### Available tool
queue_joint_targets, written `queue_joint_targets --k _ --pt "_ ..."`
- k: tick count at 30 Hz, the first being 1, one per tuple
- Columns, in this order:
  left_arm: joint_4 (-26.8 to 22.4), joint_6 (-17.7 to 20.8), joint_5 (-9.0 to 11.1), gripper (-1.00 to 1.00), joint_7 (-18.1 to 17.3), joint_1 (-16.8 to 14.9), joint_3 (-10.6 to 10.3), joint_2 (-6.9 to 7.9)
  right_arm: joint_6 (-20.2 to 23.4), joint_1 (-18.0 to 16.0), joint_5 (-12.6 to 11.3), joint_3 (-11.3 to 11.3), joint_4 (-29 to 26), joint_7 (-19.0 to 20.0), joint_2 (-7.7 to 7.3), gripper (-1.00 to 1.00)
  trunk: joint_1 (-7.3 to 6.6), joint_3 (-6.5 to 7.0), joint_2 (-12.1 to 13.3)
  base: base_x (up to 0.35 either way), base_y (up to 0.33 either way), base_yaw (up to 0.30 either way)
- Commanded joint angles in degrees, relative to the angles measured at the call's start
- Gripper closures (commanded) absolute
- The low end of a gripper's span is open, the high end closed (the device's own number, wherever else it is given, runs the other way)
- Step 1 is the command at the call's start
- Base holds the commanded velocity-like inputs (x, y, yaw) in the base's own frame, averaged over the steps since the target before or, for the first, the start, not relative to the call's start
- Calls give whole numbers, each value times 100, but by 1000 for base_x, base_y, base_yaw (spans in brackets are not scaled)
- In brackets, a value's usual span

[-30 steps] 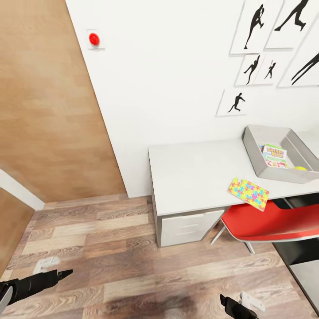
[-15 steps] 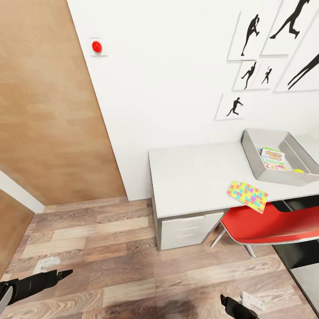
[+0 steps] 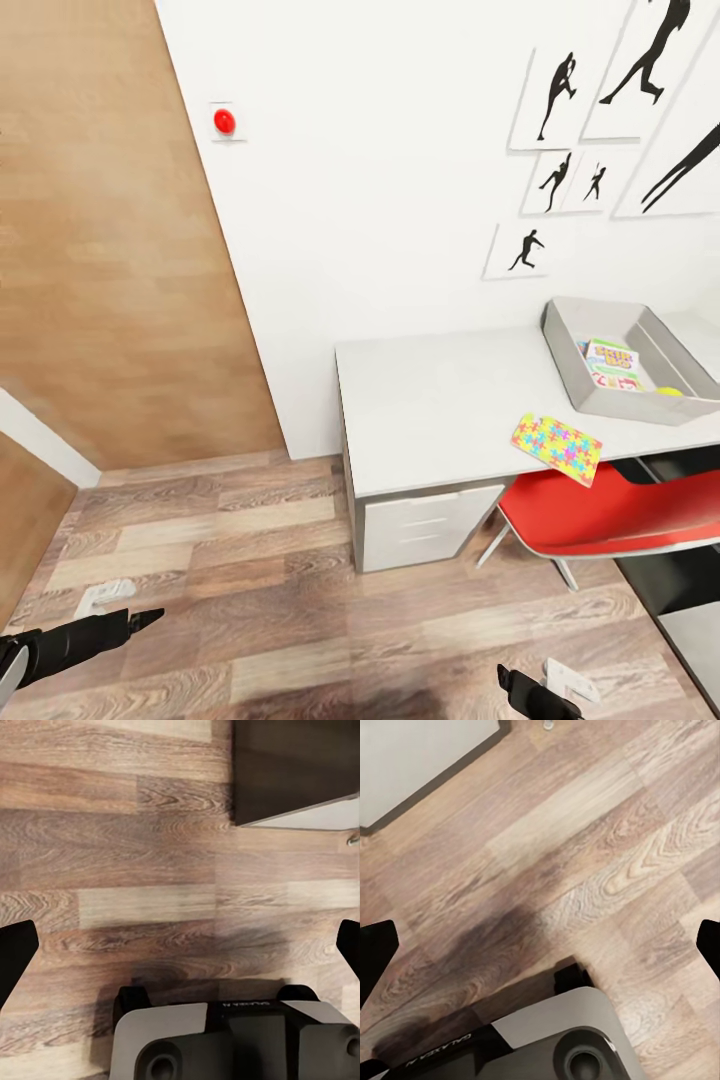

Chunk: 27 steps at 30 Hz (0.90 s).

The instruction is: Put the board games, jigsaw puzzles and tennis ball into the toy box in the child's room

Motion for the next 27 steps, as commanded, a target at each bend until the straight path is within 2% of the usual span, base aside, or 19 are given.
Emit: queue_joint_targets --k 1,27 --pt "-1 46 31 -100 -12 -3 9 0 1 -3 -45 48 -12 -51 -10 -100 3 0 -10 0 0 0" --pt "-1 46 31 -100 -12 -3 9 0 1 -3 -59 47 -12 33 -15 -100 3 238 -10 0 0 0"
